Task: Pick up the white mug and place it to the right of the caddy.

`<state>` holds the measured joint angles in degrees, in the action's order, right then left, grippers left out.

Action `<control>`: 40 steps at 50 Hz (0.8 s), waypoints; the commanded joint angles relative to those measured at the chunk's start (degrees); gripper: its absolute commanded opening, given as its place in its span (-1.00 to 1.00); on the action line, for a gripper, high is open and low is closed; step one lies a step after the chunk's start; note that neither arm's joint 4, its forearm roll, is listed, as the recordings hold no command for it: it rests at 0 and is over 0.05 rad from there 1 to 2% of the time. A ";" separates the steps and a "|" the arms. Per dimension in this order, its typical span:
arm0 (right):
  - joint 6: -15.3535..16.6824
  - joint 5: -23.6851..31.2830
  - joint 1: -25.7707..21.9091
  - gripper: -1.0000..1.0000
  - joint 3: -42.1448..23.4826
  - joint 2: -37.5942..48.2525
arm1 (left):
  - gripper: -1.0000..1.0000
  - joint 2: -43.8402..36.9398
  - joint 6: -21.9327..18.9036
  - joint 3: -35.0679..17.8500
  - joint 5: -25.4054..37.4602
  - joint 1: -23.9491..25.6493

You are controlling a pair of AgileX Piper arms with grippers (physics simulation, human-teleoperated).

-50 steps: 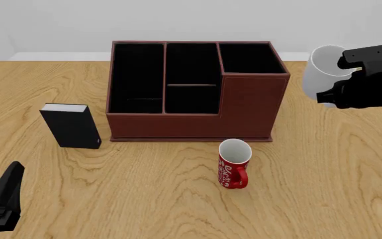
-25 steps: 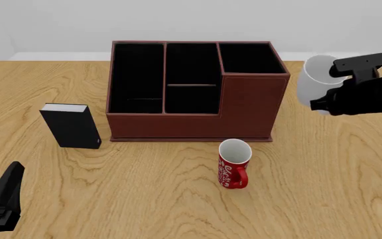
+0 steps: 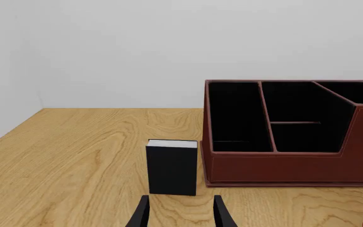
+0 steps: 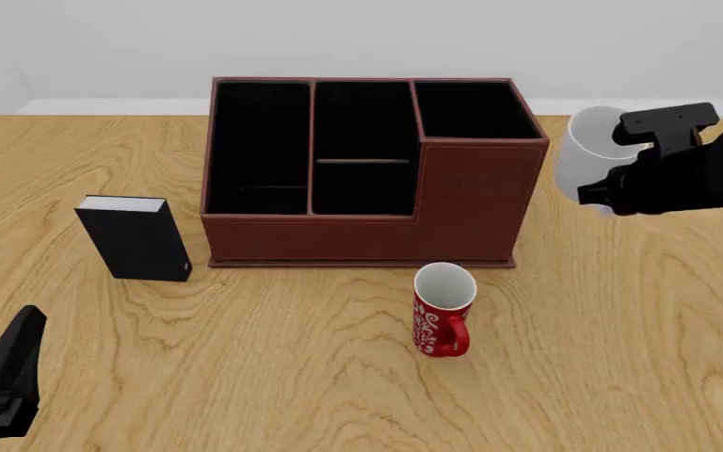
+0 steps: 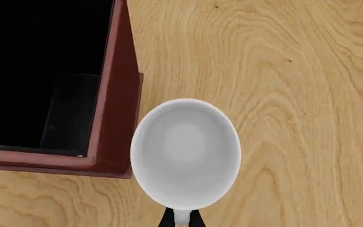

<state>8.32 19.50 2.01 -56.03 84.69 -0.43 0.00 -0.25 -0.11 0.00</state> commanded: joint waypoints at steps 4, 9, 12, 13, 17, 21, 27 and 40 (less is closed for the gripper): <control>-1.14 -0.88 0.22 -1.00 -2.07 3.15 | 1.00 0.00 0.00 0.00 0.00 0.00; -1.19 -1.48 0.44 -1.00 -2.16 4.45 | 1.00 0.00 0.00 0.00 0.00 0.00; -1.06 -1.70 0.64 -1.00 -2.15 5.02 | 1.00 0.00 0.00 0.00 0.00 0.00; -1.02 -1.75 0.66 -1.00 -2.20 5.19 | 1.00 0.00 0.00 0.00 0.00 0.00; -1.02 -1.57 0.53 -1.00 -2.35 5.16 | 1.00 0.00 0.00 0.00 0.00 0.00; -0.96 -1.51 0.48 -1.00 -2.75 5.51 | 1.00 0.00 0.00 0.00 0.00 0.00; -1.18 -2.39 0.37 -1.00 -2.76 6.97 | 1.00 0.00 0.00 0.00 0.00 0.00; -1.46 -4.03 0.38 -1.00 -2.19 8.99 | 1.00 0.00 0.00 0.00 0.00 0.00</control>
<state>7.55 16.60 2.38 -58.22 92.32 -0.43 0.00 -0.25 -0.11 0.00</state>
